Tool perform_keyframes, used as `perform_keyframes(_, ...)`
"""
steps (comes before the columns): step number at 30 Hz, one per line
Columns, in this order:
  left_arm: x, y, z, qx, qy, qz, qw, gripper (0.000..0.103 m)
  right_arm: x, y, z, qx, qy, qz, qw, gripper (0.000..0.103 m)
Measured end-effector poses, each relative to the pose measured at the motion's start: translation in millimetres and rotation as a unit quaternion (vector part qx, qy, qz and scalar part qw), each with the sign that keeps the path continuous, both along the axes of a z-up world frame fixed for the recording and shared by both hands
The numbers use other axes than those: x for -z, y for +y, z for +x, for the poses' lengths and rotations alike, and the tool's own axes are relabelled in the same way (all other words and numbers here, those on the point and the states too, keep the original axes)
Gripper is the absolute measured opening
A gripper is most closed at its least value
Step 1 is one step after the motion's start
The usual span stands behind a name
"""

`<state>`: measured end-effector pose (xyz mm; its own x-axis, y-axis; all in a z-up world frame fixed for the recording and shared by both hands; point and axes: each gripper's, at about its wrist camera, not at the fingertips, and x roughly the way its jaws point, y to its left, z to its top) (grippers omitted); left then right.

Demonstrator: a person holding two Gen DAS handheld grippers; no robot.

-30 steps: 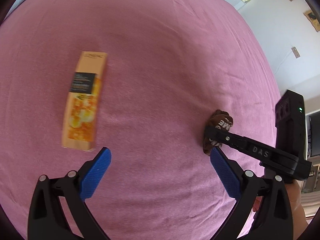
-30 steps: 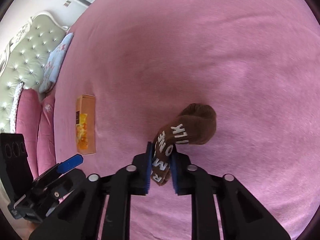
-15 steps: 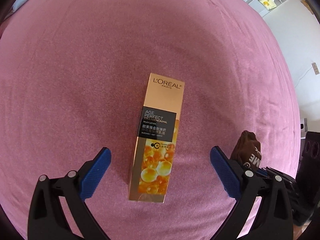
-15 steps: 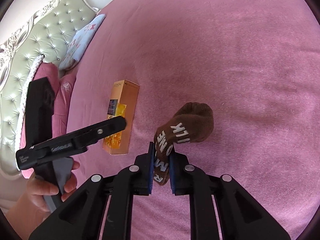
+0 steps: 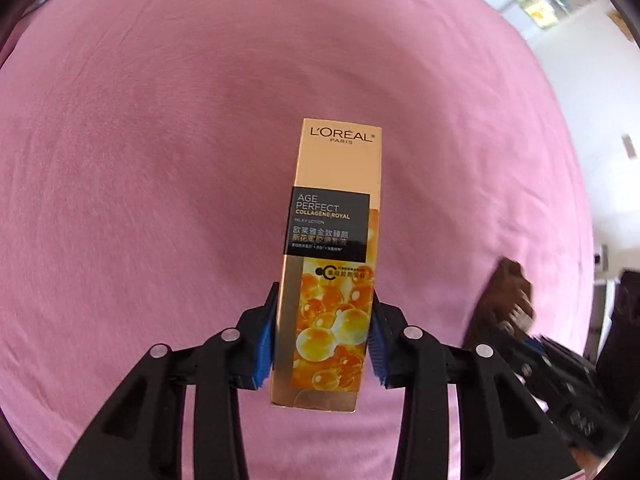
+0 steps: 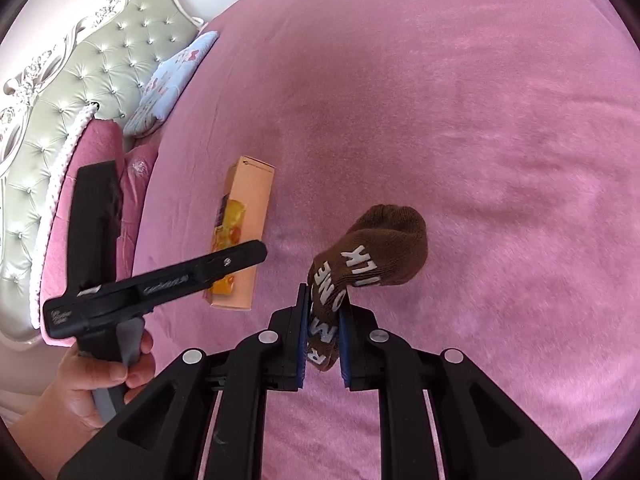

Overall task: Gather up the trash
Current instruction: 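Grasp the orange L'Oreal box with the left tool while the right tool grasps the brown sock, then carry the L'Oreal box and brown sock over the yellow bucket with both tools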

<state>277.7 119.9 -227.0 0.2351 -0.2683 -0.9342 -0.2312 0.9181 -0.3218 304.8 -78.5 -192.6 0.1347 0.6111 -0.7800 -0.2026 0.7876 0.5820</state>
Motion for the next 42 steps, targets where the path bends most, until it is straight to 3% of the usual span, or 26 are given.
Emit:
perform_keyframes(7, -22, -49, -65, 0.043, 0.008, -0.018, 0.9989, 0.038, -21, -33, -62, 0.008, 0.005, -0.017, 1.000, 0.013)
perform_keyframes(16, -49, -117, -155, 0.113, 0.029, -0.042, 0.9923, 0.038, -55, -88, -174, 0.055, 0.018, -0.033, 0.998, 0.013)
perform_keyframes(27, -82, -208, -243, 0.236, 0.033, -0.065, 0.9691, 0.038, -81, -170, -309, 0.173, 0.028, -0.034, 0.984, 0.013)
perform_keyframes(34, -81, -286, -298, 0.330, 0.055, -0.072, 0.9395, 0.038, -85, -233, -398, 0.255, 0.041, -0.044, 0.965, 0.013)
perform_keyframes(42, -66, -411, -367, 0.446, 0.082, -0.077, 0.8879, 0.038, -78, -305, -508, 0.356, 0.064, -0.048, 0.931, 0.013)
